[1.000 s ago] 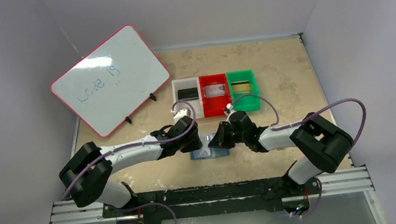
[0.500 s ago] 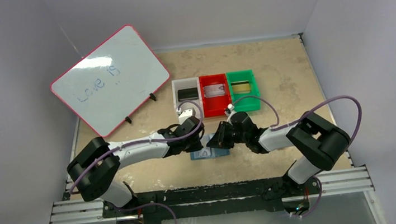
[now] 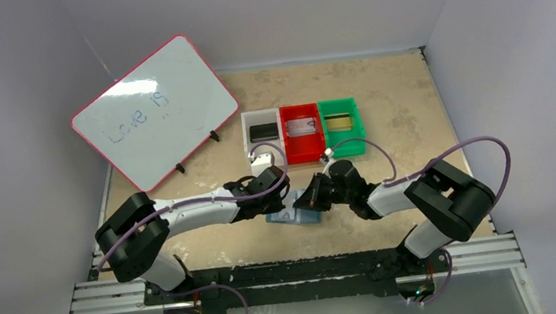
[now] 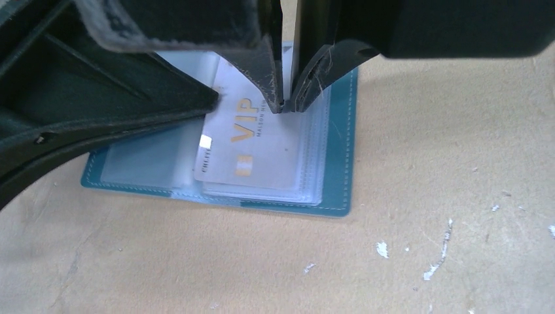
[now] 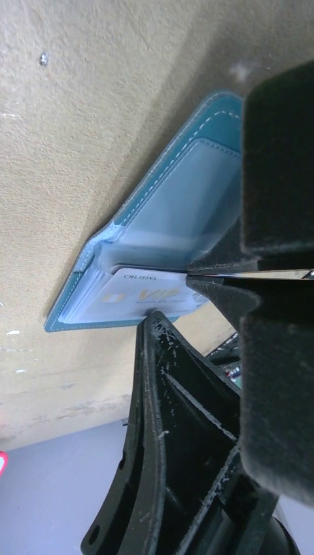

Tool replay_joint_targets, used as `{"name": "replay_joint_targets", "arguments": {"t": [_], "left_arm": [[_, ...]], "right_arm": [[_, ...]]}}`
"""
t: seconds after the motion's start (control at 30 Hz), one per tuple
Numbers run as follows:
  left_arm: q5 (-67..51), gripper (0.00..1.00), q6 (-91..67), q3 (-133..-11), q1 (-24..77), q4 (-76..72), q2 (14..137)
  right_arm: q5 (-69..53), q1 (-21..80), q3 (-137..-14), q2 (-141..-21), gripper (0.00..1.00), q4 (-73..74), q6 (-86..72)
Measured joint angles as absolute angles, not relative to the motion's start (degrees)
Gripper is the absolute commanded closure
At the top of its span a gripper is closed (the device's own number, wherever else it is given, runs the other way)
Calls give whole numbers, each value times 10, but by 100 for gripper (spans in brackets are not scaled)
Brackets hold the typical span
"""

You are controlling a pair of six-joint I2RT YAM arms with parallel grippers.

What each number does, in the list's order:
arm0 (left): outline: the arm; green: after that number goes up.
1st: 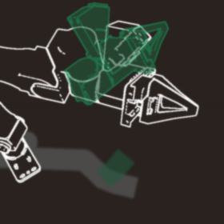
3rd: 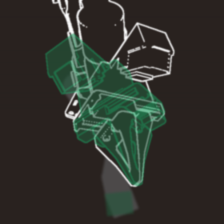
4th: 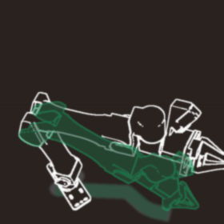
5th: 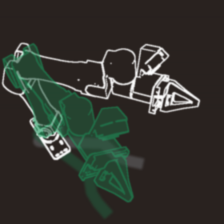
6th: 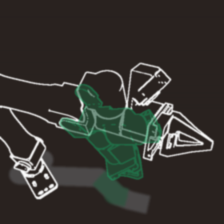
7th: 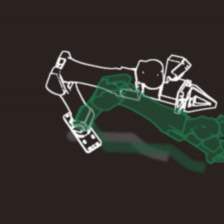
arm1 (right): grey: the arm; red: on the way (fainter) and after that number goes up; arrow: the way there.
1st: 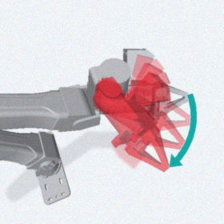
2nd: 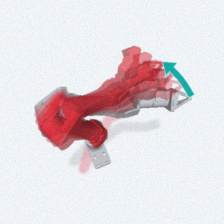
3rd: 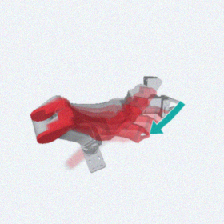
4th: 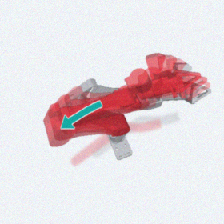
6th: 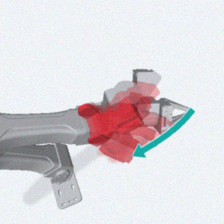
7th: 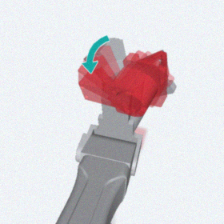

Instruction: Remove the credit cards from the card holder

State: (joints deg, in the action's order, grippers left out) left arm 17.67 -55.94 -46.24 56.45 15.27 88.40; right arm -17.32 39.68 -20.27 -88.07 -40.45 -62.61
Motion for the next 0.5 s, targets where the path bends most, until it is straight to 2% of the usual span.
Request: {"name": "replay_joint_targets", "arguments": {"t": [0.3, 0.5], "left_arm": [[199, 90, -560, -463, 564, 171, 887], [203, 79, -559, -464, 564, 175, 887]], "right_arm": [[-172, 386, -191, -868, 100, -393, -626], [-172, 386, -191, -868, 100, -390, -626]]}}
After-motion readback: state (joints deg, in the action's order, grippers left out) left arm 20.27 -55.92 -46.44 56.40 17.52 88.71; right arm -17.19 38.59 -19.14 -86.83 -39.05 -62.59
